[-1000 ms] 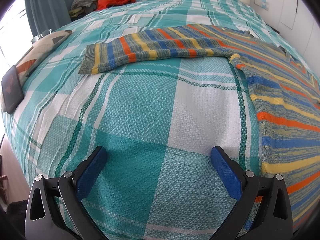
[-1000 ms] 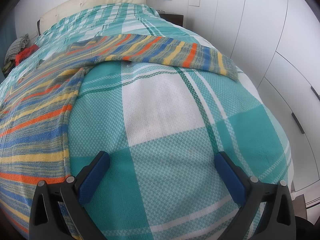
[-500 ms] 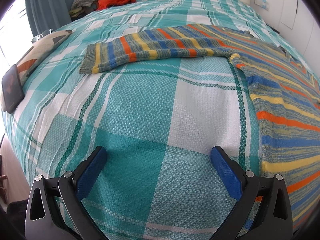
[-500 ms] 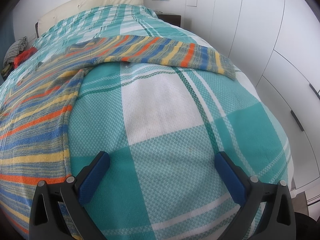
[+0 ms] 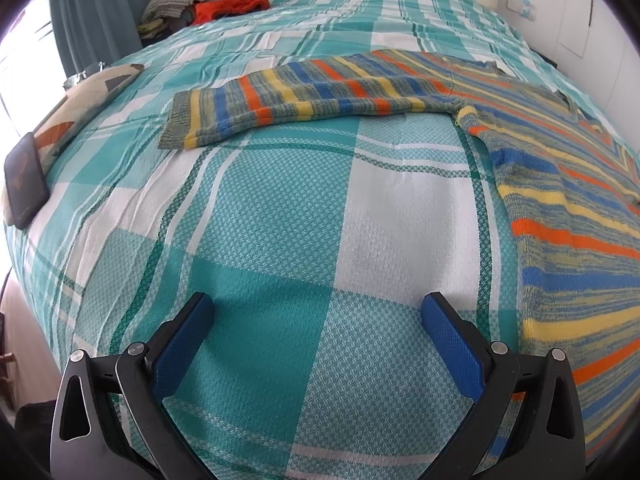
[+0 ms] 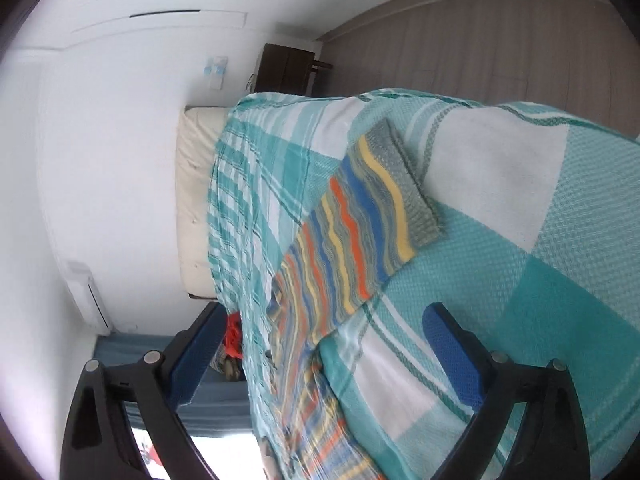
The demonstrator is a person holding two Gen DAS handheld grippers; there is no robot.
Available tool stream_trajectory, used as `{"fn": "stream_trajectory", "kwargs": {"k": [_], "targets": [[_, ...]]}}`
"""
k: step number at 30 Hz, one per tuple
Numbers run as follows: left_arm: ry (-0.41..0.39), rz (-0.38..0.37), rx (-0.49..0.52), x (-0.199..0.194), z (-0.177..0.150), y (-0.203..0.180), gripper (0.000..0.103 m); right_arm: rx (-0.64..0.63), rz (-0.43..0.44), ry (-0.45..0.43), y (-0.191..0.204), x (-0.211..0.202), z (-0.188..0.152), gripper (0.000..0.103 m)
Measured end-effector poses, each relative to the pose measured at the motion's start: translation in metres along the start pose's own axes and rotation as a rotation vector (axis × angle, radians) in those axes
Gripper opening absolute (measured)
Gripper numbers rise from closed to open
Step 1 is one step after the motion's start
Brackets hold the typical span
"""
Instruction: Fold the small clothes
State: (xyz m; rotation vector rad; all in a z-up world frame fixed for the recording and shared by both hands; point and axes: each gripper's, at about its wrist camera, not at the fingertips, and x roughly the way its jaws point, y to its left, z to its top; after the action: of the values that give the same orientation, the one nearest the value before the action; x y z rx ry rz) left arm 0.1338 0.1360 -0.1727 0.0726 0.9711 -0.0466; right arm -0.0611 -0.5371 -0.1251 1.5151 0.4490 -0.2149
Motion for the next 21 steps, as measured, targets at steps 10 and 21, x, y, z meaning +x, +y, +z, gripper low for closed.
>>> {"fn": "stream_trajectory", "kwargs": {"k": [10,21], "targets": [[-0.004,-0.002,0.0,-0.001,-0.001,0.0,0.103,0.009,-0.02,-0.143,-0.004,0.042,0.037,0.074],[0.003,0.001,0.001,-0.001,0.001,0.0,0.103,-0.274,-0.177,-0.118,0.061,0.059,0.041,0.002]]}}
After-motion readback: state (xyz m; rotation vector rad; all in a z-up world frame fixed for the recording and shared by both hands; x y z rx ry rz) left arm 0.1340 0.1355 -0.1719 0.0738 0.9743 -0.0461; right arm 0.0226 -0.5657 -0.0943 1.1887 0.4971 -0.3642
